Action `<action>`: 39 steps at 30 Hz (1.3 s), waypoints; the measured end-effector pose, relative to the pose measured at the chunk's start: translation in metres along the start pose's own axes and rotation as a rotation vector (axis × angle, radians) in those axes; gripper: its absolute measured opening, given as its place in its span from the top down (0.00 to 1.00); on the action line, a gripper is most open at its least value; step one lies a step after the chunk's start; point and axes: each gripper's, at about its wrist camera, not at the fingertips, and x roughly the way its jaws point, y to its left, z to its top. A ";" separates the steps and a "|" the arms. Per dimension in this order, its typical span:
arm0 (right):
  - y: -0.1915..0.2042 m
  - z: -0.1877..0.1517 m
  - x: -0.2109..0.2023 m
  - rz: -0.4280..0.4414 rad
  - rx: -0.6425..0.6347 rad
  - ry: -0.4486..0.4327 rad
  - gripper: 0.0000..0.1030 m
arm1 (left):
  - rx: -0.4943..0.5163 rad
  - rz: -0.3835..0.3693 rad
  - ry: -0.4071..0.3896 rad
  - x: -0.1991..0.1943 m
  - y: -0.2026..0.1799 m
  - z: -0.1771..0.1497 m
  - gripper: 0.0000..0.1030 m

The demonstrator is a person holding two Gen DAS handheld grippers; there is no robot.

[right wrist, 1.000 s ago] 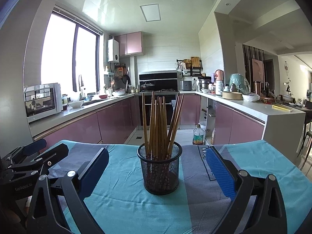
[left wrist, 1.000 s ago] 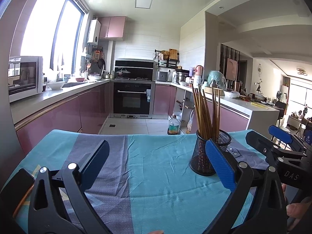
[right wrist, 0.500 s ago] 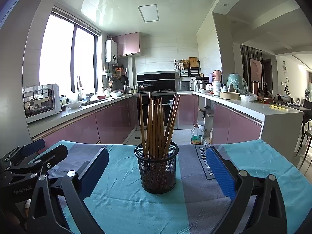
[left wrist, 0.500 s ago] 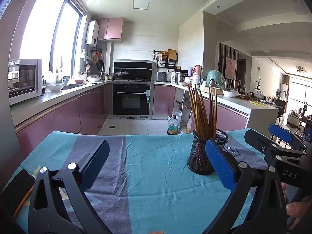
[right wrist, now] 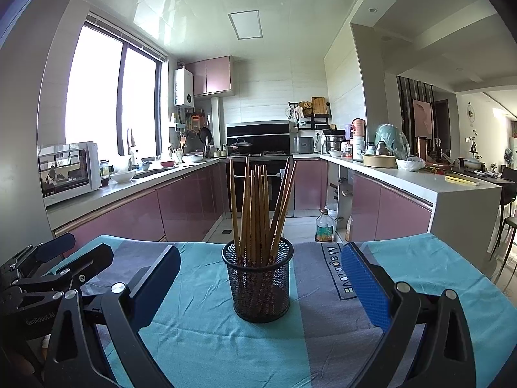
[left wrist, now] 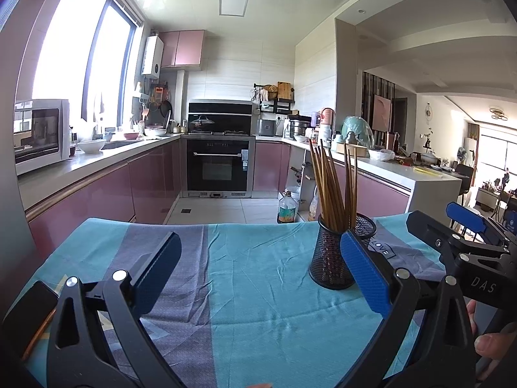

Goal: Organize utensils

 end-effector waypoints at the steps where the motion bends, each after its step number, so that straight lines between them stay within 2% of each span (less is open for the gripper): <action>1: 0.000 0.000 0.000 0.001 0.001 0.000 0.06 | 0.001 0.000 -0.001 0.000 0.000 0.000 0.06; 39: -0.001 0.001 0.002 0.004 0.001 0.002 0.06 | -0.002 -0.004 0.003 0.000 -0.002 -0.001 0.06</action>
